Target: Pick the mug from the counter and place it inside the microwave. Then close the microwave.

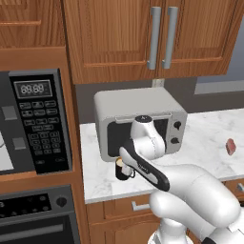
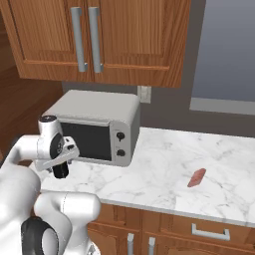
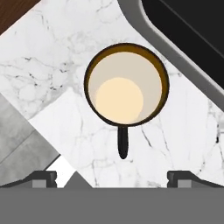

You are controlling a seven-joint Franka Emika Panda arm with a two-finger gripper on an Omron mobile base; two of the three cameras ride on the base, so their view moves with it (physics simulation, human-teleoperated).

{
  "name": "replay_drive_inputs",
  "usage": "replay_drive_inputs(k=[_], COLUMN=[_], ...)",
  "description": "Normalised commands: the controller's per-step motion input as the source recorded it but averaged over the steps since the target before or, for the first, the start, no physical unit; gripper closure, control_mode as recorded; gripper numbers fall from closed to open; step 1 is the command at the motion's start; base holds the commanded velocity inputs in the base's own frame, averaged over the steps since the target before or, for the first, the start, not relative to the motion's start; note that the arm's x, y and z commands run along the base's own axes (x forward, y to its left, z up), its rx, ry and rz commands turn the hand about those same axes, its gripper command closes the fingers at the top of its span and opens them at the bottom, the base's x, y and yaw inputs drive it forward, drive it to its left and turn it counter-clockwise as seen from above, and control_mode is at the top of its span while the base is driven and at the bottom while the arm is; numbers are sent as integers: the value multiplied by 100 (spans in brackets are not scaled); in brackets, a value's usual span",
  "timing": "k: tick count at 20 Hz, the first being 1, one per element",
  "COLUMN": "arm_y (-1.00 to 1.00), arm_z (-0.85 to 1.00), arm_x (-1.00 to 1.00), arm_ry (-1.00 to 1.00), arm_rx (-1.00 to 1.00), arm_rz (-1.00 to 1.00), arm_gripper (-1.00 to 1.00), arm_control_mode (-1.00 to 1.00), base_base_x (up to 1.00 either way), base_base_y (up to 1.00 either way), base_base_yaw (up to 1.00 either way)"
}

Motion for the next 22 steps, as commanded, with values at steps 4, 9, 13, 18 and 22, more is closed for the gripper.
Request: replay_drive_inputs(k=[4,9,13,18,22], arm_y=[0,0,0,0,0], arm_z=[-12,-1,-3,-6,-8], arm_x=[8,20,18,1,-4], arm_ry=[0,0,0,0,0], arm_rx=[0,0,0,0,0], arm_rz=[-1,-1,0,0,0], arm_gripper=[-100,-100,-100,-100,-100], arm_control_mode=[-100,-100,-100,-100,-100], base_base_x=[0,0,0,0,0], base_base_y=[0,0,0,0,0], base_base_yaw=[0,0,0,0,0])
